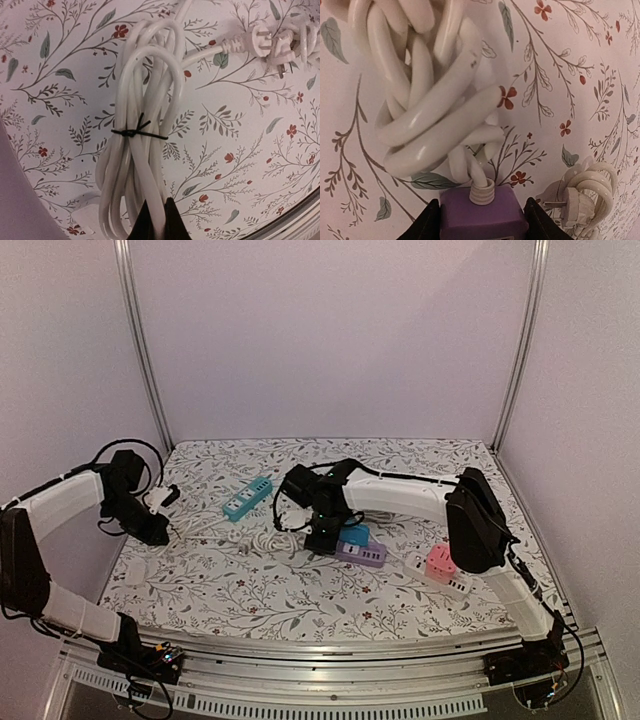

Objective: Insert the plug

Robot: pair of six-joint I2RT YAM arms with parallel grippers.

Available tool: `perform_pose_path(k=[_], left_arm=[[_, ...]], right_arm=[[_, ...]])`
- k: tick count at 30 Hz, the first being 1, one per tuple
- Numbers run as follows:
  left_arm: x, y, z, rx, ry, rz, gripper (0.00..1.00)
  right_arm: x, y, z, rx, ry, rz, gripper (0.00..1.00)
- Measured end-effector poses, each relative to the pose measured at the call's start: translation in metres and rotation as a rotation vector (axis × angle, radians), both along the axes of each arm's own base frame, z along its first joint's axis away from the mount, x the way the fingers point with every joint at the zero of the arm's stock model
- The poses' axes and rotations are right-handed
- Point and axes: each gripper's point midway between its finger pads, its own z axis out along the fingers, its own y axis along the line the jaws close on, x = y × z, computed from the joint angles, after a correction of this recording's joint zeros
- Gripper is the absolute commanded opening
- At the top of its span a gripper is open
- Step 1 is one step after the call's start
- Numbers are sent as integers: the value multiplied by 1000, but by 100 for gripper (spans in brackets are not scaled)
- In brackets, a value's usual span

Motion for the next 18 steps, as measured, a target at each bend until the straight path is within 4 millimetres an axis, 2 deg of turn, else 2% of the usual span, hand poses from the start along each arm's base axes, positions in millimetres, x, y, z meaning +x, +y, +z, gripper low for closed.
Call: perform_pose_path(k=[6,14,15,17,18], left_arm=[[-29,0,6,30,-2,-90,0],[-53,-3,-1,30,66,-187,0],[-57,-5,-1,21,77,-202,11],[-64,-9,-2,-3,99,-230,51],[-67,-12,-2,-15,108,-243,65]], right_arm=[[30,-23,-1,20,7,-110,46],[66,-61,-2,58,17,-263,50],[70,-66,-3,62,17,-280,53],[77,-73,-3,68,17,-306,59],[79,-74,-3,72,18,-315,65]])
